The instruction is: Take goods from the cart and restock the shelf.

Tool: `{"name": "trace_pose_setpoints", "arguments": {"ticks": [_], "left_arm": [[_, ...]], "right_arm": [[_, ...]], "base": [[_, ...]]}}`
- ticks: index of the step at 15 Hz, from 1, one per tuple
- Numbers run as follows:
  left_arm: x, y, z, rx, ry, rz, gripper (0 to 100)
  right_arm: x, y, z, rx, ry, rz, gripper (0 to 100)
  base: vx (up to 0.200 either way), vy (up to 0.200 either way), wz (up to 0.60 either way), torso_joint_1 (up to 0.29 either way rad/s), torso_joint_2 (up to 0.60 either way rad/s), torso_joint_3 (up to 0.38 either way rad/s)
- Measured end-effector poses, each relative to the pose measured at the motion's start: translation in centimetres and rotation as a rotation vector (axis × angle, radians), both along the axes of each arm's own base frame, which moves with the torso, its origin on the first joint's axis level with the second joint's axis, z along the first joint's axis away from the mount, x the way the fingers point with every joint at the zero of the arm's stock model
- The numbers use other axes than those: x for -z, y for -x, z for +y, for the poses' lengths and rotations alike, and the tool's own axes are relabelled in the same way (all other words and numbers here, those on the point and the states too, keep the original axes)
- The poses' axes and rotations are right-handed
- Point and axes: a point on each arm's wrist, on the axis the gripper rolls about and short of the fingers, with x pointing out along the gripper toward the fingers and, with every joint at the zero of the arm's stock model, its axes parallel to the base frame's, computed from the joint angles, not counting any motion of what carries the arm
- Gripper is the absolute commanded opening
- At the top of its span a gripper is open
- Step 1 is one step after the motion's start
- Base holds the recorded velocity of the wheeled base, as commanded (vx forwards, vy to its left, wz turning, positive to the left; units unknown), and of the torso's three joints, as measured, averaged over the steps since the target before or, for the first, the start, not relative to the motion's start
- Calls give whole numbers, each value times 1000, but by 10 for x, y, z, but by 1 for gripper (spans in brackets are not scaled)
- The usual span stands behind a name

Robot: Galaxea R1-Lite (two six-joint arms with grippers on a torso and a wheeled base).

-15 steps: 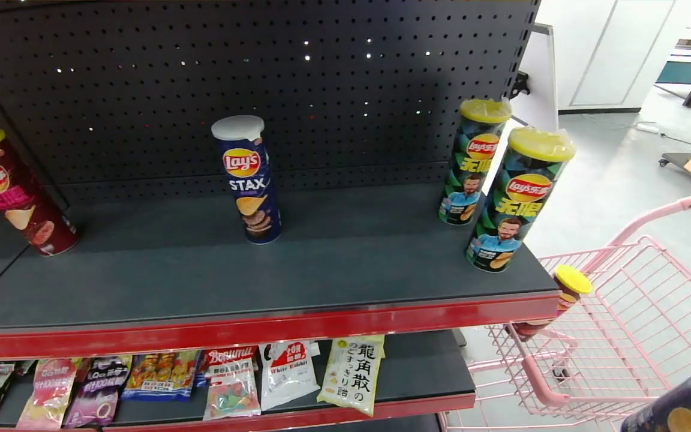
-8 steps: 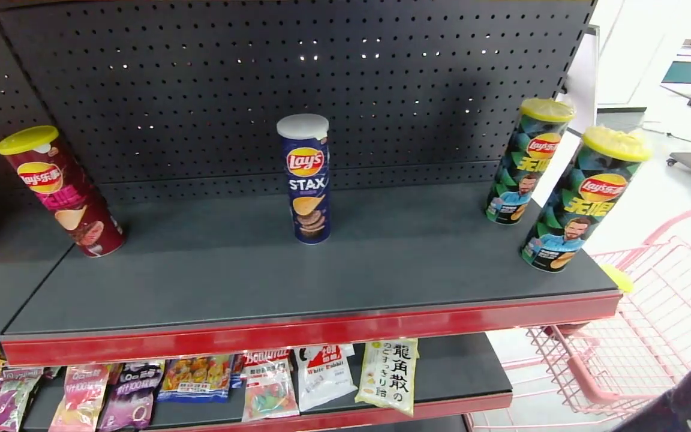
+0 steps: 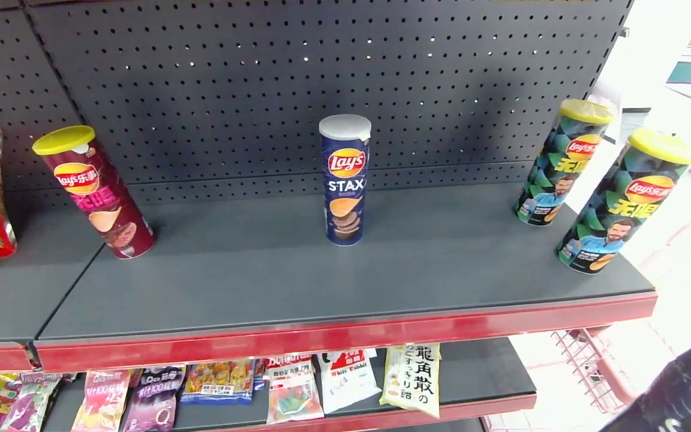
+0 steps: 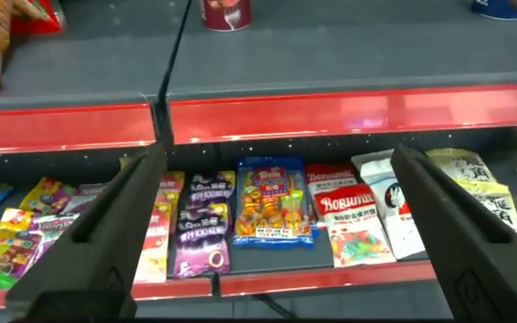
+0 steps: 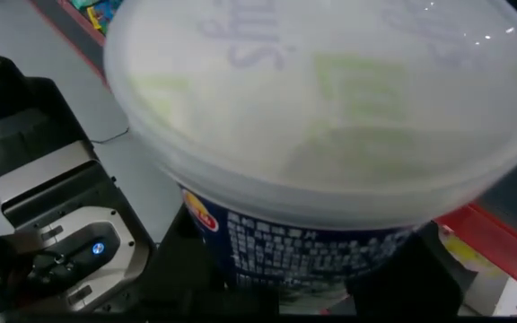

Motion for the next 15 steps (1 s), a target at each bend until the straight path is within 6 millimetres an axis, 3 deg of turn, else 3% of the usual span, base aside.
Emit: {"name": "trace_pose_setpoints", "arguments": {"ticks": [5, 11, 15], "left_arm": [[0, 0, 0, 0, 0, 0, 100], [0, 0, 0, -1, -1, 1, 100], [0, 0, 0, 0, 0, 1, 100]], "right_arm": [[0, -2, 1, 2, -13, -21, 0], [2, -2, 1, 5, -10, -18, 0], [2, -3, 2, 3, -8, -14, 0]], "base": [[0, 0, 0, 0, 0, 0], [200, 0, 0, 7, 4, 0], [0, 0, 0, 0, 0, 0]]}}
